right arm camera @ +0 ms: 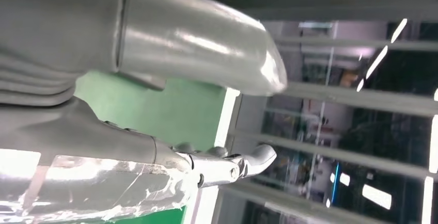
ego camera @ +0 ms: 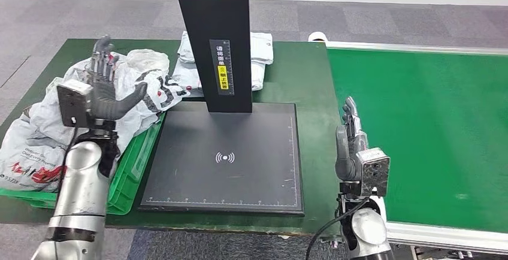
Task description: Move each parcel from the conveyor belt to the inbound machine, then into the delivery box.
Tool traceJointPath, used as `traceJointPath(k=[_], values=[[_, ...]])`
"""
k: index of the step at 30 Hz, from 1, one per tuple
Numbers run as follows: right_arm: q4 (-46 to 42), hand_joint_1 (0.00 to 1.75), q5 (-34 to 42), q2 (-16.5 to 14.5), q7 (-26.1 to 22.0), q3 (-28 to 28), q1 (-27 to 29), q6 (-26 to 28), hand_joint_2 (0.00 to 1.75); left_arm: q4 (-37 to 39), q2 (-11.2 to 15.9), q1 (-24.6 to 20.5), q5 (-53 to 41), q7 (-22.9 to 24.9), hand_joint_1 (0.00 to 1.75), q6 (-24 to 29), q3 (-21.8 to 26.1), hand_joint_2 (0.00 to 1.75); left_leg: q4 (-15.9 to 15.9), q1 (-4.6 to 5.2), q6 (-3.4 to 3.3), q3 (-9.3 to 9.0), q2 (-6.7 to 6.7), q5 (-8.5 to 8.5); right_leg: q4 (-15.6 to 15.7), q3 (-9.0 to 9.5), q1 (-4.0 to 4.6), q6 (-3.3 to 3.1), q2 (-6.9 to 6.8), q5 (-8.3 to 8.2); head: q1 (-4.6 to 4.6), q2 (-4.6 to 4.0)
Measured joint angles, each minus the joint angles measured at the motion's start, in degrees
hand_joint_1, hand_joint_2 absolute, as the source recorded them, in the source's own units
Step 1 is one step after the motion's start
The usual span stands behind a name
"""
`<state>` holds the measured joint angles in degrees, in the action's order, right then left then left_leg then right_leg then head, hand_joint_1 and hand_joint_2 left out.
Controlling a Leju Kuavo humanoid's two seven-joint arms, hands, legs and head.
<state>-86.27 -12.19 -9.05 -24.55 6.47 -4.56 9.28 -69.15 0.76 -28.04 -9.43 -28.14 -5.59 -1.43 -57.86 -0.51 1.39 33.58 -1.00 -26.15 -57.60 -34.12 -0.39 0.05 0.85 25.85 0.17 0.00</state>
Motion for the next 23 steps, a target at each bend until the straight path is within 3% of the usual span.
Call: traceJointPath(k=[7,15,23], values=[[2.19,0.0,-4.36,-1.21,0.41,5.93,-2.7,9.96,1.75,8.62,-8.99,-1.16,0.89,-1.07,0.0,10.3,-10.41,1.75,0.0,0.0,-0.01,0.04,0.0,-0.02,0.0,-0.02,-0.03,0.0,0.0,0.01,0.01,0.0],[4.68,0.0,-6.43,-1.54,0.33,9.3,-3.85,15.01,1.75,15.08,-13.65,-1.24,0.77,-1.74,0.0,18.02,-16.21,1.75,0.0,-0.03,-0.02,0.08,-0.02,-0.02,0.0,-0.03,-0.02,0.0,-0.02,0.01,0.01,0.0],[5.99,0.0,-6.01,-1.57,-0.83,10.5,-3.71,17.25,1.75,18.59,-16.36,-1.24,-0.54,-2.96,0.0,25.08,-18.14,1.75,0.0,-0.02,-0.02,0.09,-0.01,-0.02,0.0,-0.05,-0.01,0.0,-0.01,0.02,0.01,0.0]])
